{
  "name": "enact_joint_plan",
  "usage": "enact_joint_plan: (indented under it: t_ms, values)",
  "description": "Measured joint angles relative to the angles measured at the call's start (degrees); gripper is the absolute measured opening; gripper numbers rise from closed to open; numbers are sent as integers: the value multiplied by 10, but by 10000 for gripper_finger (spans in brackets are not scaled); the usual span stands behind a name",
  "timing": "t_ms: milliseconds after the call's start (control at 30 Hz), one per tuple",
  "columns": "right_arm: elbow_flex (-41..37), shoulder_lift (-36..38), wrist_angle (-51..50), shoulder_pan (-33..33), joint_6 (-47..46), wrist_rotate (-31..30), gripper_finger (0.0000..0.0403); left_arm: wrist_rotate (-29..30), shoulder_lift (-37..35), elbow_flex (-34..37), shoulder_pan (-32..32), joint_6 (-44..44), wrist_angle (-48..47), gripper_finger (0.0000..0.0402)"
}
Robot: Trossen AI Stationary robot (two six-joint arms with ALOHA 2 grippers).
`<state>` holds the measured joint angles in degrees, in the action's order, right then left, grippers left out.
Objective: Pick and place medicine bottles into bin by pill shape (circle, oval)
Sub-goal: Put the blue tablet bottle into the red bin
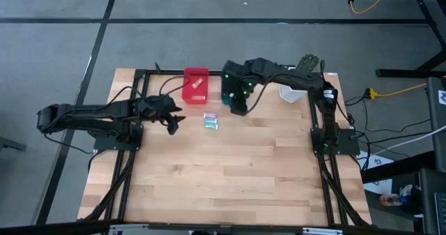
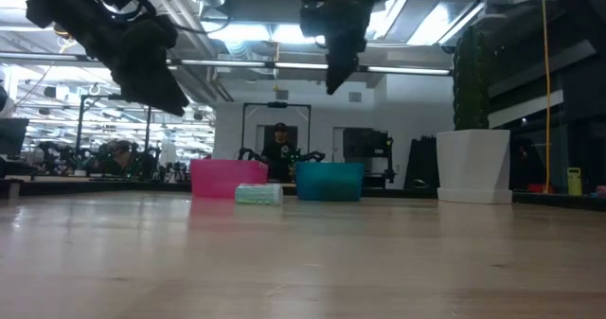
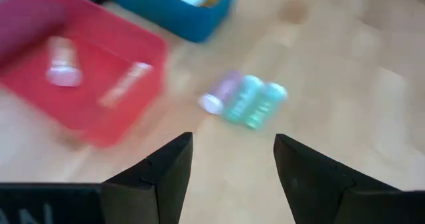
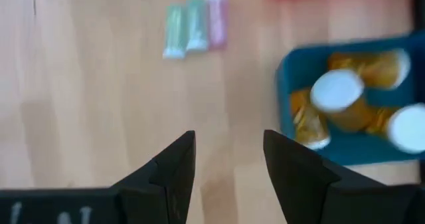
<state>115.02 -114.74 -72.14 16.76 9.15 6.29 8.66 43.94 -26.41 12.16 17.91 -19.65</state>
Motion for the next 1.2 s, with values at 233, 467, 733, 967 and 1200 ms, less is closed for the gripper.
enact_joint_plan:
  t_ms: [233,467,733,967,1200]
  values:
    - [0,-1,-19,-21,0,0,179,11,89,0,-24,-6,96,206]
    - [-1,-1,-19,-24,0,-1,179,63,178,0,-52,1,103,206]
    - [-1,-1,-4,-25,-1,-1,179,106,205,0,-85,22,151,206]
    - [-1,-1,-4,-28,-27,-2,179,107,204,0,-104,6,169,206]
    - [-35,-1,50,-47,-28,-2,179,107,204,0,-104,5,168,206]
